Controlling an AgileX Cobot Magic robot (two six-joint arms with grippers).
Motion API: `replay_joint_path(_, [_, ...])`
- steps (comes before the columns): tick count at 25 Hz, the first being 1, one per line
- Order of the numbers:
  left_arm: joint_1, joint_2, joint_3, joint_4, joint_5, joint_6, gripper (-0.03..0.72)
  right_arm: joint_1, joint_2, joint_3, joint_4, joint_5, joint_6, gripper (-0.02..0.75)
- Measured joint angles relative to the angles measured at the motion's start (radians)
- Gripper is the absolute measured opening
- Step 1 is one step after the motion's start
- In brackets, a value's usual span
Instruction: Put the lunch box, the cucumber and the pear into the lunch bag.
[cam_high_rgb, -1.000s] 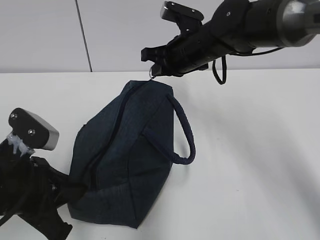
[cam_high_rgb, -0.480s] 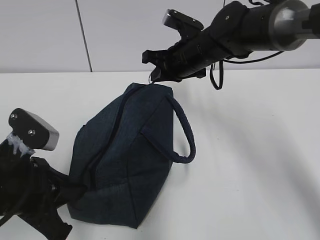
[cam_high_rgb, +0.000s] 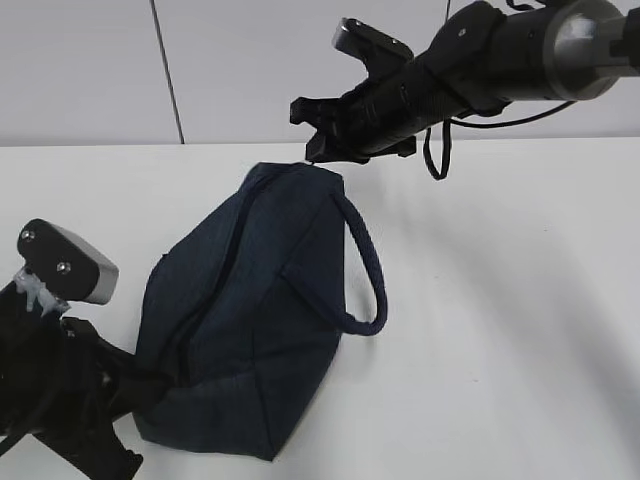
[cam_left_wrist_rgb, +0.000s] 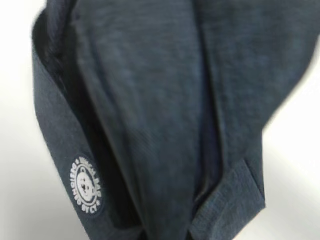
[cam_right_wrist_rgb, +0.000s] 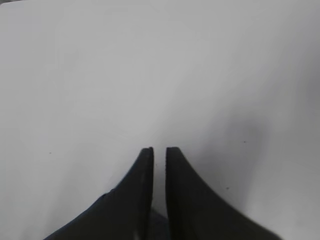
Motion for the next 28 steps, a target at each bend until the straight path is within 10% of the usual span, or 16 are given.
replay_joint_path(7, [0.000,0.000,0.009,-0.002,-0.004,0.000,0.288,-0.012,-0.020,-0.001,-0.004,-0.006,-0.111,0.474])
replay_joint_path(13, [0.000,-0.035,0.009,-0.002,-0.009,0.000,0.437,-0.012,-0.108,-0.002,-0.011,0.002,-0.145,0.489])
replay_joint_path(28, [-0.002,-0.297,0.015,0.004,-0.116,-0.036,0.446,-0.012,-0.276,-0.002,-0.136,0.270,-0.150,0.445])
